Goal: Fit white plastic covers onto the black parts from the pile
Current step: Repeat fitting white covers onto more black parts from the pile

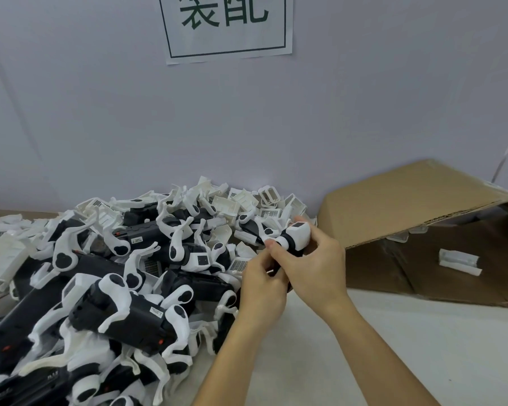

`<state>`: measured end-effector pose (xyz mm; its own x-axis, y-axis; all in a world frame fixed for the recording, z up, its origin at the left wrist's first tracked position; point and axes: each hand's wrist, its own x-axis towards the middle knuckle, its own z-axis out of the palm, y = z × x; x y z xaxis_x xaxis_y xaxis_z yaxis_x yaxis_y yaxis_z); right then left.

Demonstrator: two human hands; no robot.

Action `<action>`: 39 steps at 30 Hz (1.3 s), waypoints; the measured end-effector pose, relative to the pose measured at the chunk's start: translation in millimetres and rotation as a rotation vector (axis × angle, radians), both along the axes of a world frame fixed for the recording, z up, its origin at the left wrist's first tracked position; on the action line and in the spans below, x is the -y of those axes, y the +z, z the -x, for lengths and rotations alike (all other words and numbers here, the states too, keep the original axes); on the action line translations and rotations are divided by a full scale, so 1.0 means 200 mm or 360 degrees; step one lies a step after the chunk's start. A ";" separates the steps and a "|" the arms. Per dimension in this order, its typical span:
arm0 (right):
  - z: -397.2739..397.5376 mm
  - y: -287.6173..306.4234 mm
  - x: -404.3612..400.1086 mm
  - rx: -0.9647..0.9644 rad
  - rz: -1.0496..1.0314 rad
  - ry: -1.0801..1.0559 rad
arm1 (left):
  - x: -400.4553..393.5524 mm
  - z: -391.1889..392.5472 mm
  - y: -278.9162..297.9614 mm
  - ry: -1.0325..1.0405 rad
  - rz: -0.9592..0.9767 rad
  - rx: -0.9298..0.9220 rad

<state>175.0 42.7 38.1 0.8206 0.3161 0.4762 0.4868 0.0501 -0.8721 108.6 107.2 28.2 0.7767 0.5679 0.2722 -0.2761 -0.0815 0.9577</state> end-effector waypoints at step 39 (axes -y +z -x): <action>-0.04 -0.18 0.07 -0.1124 -0.0173 0.1255 | -0.05 0.04 0.06 0.0272 0.0795 0.0117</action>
